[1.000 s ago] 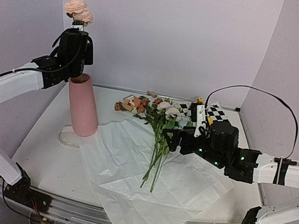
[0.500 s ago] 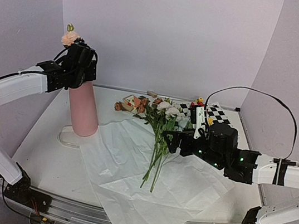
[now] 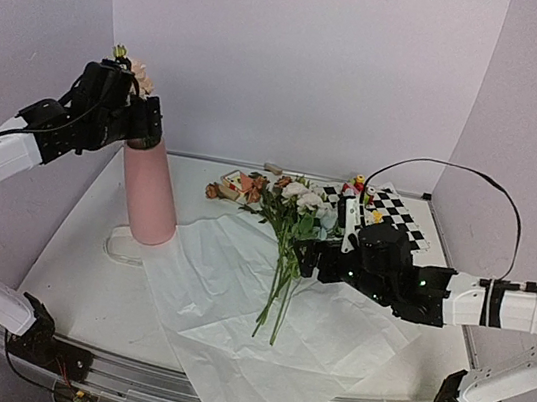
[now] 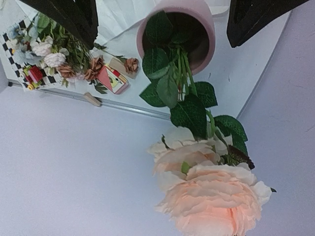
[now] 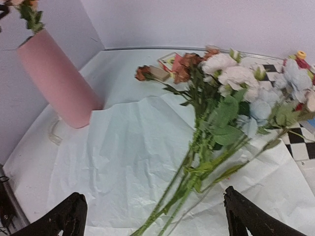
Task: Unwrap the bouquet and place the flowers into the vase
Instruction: Insert the fake flower into the vase, then pick up the fake flower from the wrapping paper.
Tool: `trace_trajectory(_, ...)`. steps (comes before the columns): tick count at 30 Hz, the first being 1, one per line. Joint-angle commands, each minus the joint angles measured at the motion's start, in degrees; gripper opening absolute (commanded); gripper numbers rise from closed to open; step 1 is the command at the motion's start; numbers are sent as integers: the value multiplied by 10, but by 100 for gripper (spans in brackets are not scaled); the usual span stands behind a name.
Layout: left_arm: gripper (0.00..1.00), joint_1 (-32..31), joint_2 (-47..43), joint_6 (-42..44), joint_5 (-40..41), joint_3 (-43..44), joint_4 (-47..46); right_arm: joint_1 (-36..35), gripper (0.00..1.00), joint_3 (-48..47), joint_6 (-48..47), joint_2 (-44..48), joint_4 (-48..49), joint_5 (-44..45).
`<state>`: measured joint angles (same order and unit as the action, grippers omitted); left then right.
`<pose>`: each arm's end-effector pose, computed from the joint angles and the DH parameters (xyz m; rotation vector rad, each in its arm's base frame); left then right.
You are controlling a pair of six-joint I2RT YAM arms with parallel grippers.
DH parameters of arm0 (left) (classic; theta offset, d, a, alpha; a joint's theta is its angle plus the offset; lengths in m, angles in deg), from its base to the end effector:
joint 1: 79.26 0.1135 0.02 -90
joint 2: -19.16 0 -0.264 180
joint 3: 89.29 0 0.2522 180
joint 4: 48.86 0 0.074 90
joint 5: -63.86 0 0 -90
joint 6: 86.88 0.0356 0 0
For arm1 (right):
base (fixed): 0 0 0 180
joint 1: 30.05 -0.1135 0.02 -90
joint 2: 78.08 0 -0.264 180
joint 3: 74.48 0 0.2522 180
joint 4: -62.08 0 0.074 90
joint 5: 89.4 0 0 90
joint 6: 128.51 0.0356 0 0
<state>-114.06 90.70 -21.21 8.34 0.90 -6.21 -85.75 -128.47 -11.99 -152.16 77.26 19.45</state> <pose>0.2330 -0.1374 0.4025 -0.2053 1.9028 -0.0948 0.1739 0.2345 0.2715 -0.1773 1.7079 0.8121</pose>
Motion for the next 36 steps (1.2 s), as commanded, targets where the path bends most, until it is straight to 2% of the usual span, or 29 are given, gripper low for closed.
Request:
trace_trajectory(1,93,2,-73,-13,-127,19,37,-1,89,-70,68,-46,-120,135)
trace_trajectory(4,93,3,-110,-14,-181,17,40,-1,78,-87,93,-73,-153,135)
trace_trajectory(7,93,3,-134,-20,-221,-2,40,0,71,-93,115,-92,-155,116)
trace_trajectory(13,91,3,-130,-51,-321,-49,36,6,52,-111,159,-139,-160,51)
trace_trajectory(20,89,1,-87,-129,-483,-115,-5,7,46,-129,205,-203,-161,-18)
trace_trajectory(28,88,-16,-115,-175,-503,-191,-73,8,41,-127,245,-241,-164,-29)
trace_trajectory(36,88,-24,-127,-175,-499,-216,-79,7,35,-148,249,-283,-165,-60)
